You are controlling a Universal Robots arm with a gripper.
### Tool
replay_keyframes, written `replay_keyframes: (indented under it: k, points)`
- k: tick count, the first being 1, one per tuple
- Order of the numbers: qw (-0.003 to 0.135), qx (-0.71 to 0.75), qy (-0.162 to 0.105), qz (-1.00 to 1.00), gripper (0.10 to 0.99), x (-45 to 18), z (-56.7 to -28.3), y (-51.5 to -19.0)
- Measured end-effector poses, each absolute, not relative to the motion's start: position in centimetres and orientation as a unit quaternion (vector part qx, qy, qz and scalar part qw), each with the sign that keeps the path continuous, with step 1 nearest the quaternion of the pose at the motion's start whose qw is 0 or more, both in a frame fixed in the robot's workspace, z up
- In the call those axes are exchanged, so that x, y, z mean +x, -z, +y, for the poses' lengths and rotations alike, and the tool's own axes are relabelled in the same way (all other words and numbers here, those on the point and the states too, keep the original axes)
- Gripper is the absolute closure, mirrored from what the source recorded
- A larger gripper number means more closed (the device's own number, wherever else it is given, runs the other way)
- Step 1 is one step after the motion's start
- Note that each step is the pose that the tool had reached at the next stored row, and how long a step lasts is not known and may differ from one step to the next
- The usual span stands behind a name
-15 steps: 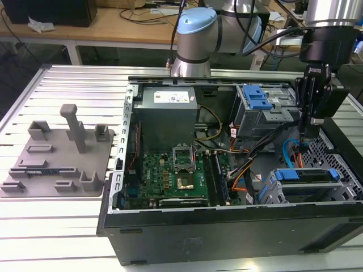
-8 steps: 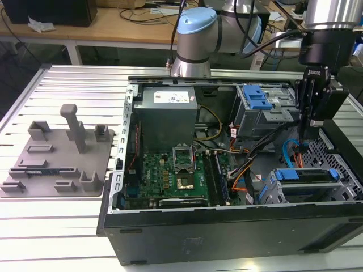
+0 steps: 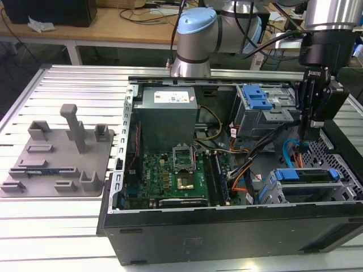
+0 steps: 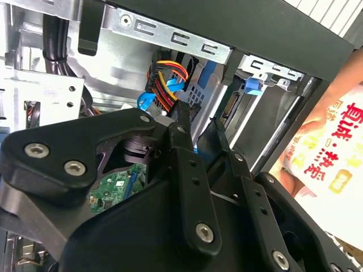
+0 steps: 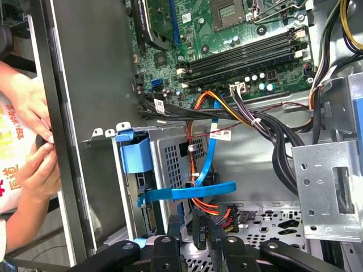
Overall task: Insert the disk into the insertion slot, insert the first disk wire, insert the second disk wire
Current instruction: 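Insert the first disk wire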
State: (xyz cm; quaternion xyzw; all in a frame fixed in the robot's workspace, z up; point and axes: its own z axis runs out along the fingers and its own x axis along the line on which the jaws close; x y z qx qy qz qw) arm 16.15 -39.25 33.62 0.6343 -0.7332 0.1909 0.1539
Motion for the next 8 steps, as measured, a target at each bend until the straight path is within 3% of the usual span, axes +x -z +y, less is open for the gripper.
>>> replay_keyframes:
  k: [8]
  points:
    - [0.154,0.634,-0.191,-0.733,0.776,16.15,-39.24,-33.61]
